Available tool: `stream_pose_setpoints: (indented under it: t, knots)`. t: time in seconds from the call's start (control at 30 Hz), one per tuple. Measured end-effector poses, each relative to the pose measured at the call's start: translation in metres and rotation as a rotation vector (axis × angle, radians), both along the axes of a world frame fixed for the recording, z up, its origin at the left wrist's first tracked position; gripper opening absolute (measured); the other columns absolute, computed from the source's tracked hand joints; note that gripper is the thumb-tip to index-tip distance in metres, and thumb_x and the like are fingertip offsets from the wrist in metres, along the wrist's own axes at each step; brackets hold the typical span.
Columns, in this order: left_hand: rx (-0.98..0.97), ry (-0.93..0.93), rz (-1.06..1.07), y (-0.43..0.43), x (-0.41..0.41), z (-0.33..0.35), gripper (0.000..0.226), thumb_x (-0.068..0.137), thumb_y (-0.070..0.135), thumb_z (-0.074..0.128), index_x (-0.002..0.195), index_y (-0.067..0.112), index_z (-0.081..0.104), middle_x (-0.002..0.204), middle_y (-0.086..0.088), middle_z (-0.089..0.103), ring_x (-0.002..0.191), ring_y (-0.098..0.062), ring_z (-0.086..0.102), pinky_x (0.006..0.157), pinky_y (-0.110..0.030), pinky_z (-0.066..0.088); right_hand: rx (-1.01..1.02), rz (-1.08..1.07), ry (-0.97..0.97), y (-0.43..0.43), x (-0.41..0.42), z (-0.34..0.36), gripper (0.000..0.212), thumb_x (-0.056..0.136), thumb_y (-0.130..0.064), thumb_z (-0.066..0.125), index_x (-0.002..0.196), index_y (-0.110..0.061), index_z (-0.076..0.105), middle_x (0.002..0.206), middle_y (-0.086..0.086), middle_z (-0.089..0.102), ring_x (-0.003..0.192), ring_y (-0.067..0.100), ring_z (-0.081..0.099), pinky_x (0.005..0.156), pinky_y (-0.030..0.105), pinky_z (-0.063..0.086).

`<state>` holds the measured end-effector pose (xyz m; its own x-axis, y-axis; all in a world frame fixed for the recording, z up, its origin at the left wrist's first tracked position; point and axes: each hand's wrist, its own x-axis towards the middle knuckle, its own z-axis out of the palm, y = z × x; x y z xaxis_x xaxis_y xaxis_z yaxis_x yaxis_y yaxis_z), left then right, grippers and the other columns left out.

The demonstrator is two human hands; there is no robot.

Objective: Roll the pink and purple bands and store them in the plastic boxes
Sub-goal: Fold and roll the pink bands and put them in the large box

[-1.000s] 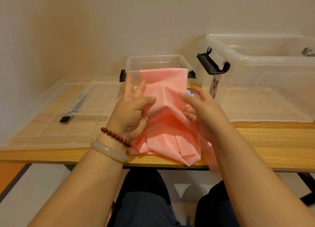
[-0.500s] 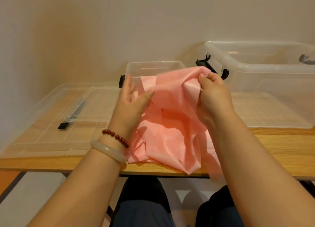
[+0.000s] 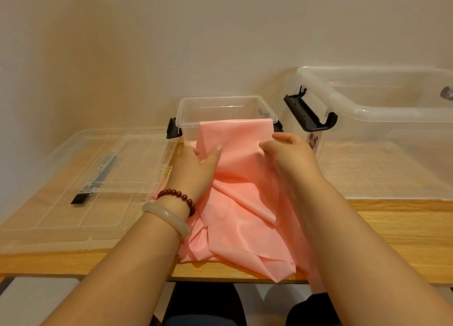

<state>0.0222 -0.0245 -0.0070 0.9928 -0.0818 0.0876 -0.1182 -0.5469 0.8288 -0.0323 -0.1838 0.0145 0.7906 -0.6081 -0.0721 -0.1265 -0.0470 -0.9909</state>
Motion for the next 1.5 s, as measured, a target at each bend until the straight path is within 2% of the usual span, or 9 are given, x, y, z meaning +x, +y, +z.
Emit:
stream_pose_setpoints:
  t: [0.2,0.33,0.7,0.83,0.93,1.07,1.17,1.3,1.5]
  knots:
    - [-0.501,0.168,-0.126,-0.006,0.0,-0.003,0.036,0.087,0.041,0.066,0.114,0.017,0.064,0.104,-0.001,0.071,0.095,-0.02,0.068,0.087,-0.044,0.056,0.215,-0.065,-0.054,0.002,0.01,-0.003,0.069,0.043,-0.053,0.078,0.105,-0.025,0.064,0.095,0.001,0.071,0.088,0.027,0.069,0.084,0.052,0.056]
    - [-0.619,0.112,-0.117,-0.005,-0.003,0.005,0.004,0.089,0.017,0.067,0.088,0.017,0.071,0.079,0.001,0.072,0.076,-0.018,0.067,0.066,-0.03,0.054,0.237,0.037,0.063,0.0,0.006,0.0,0.021,0.067,-0.029,0.084,0.079,-0.016,0.072,0.076,0.003,0.075,0.079,0.026,0.072,0.08,0.053,0.058]
    - [-0.548,-0.197,-0.044,0.0,0.024,0.056,0.033,0.086,0.007,0.066,0.11,0.025,0.054,0.085,0.008,0.07,0.067,0.0,0.064,0.063,-0.019,0.052,-0.183,-0.079,-0.276,0.001,0.031,0.03,0.006,0.089,-0.026,0.068,0.084,-0.025,0.071,0.071,-0.009,0.068,0.062,0.009,0.059,0.061,0.025,0.046]
    - [-0.265,-0.398,0.051,-0.006,0.049,0.057,0.013,0.088,0.015,0.064,0.097,0.024,0.061,0.088,0.008,0.065,0.076,-0.002,0.058,0.075,-0.026,0.053,-0.158,-0.09,-0.28,0.004,0.058,0.037,0.006,0.092,-0.019,0.065,0.097,-0.02,0.067,0.086,-0.004,0.069,0.081,0.015,0.066,0.081,0.04,0.057]
    - [-0.037,-0.418,0.003,-0.008,0.06,0.061,0.021,0.092,0.022,0.059,0.112,0.023,0.062,0.093,0.006,0.063,0.089,-0.013,0.06,0.091,-0.032,0.049,-0.203,0.008,-0.203,0.008,0.065,0.04,0.037,0.092,-0.017,0.061,0.128,-0.021,0.054,0.11,-0.003,0.066,0.099,0.021,0.065,0.091,0.046,0.054]
    - [0.401,-0.393,0.007,-0.004,0.065,0.059,0.047,0.098,0.042,0.044,0.142,0.025,0.04,0.113,0.001,0.061,0.12,-0.028,0.049,0.105,-0.044,0.029,-0.317,-0.003,-0.175,0.004,0.056,0.039,0.036,0.092,-0.011,0.057,0.127,-0.019,0.057,0.122,-0.002,0.058,0.089,0.009,0.058,0.073,0.027,0.05]
    - [0.314,-0.466,0.018,0.003,0.057,0.045,0.046,0.096,0.041,0.048,0.138,0.022,0.046,0.132,-0.007,0.053,0.126,-0.031,0.041,0.107,-0.041,0.03,-0.411,-0.101,-0.235,0.005,0.042,0.024,0.021,0.09,-0.019,0.063,0.111,-0.021,0.064,0.114,-0.001,0.06,0.093,0.01,0.056,0.071,0.018,0.041]
    - [0.033,-0.613,0.063,0.007,0.027,0.016,0.034,0.091,0.029,0.06,0.122,0.016,0.059,0.113,-0.004,0.054,0.113,-0.025,0.046,0.094,-0.025,0.032,-0.523,-0.177,-0.276,0.017,0.02,-0.011,0.03,0.088,-0.025,0.068,0.116,-0.019,0.06,0.118,-0.001,0.052,0.108,0.017,0.051,0.082,0.017,0.037]
    - [-0.162,-0.313,0.035,-0.002,0.003,-0.011,0.055,0.086,0.027,0.071,0.132,0.018,0.042,0.107,0.006,0.049,0.083,0.002,0.049,0.066,-0.001,0.037,-0.469,-0.162,-0.123,0.019,0.012,-0.028,0.057,0.086,-0.029,0.074,0.135,-0.019,0.046,0.126,0.003,0.054,0.108,0.013,0.05,0.078,0.014,0.03]
